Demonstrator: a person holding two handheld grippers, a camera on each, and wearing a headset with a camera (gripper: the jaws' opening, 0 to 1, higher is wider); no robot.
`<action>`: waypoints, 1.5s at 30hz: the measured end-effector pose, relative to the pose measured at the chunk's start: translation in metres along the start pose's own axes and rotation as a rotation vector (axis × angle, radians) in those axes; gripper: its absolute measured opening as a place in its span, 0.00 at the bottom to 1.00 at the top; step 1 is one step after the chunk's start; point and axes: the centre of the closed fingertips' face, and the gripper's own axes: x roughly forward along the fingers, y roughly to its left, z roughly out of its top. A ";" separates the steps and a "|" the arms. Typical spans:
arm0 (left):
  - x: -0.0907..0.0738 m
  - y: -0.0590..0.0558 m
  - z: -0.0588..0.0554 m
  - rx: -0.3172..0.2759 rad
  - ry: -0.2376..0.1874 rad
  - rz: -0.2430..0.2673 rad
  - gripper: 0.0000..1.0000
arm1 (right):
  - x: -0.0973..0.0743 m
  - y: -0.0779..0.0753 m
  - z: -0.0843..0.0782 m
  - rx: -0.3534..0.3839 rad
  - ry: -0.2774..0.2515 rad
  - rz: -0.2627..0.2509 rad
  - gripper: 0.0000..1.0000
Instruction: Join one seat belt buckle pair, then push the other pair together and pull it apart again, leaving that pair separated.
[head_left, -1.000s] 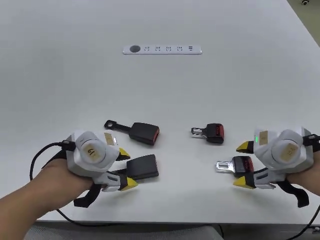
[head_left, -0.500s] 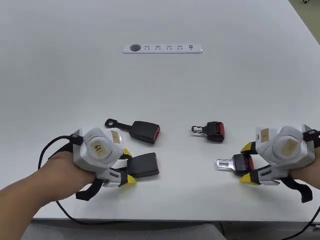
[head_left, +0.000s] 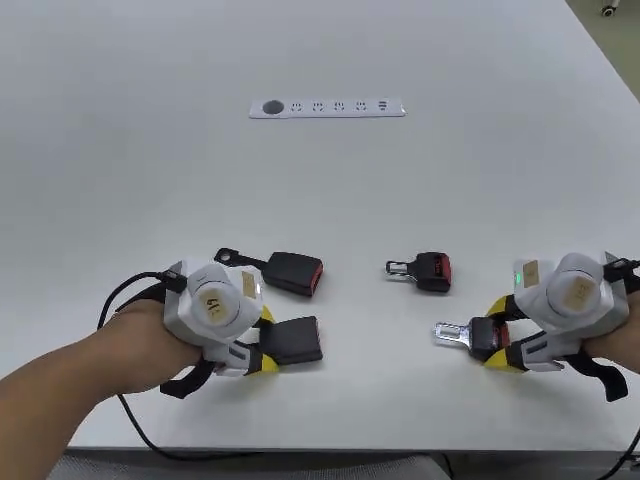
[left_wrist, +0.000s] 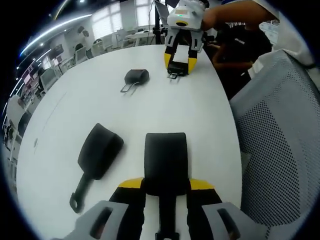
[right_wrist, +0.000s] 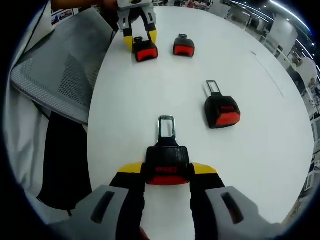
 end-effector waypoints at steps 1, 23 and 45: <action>0.000 0.000 0.000 0.011 0.003 -0.006 0.33 | 0.001 -0.001 0.000 0.002 -0.004 0.010 0.34; 0.007 -0.007 0.006 0.137 0.090 -0.087 0.32 | 0.001 0.001 0.000 -0.051 0.032 0.051 0.34; 0.009 -0.004 0.003 0.130 0.099 -0.088 0.32 | 0.006 0.001 0.012 -0.002 0.006 0.051 0.34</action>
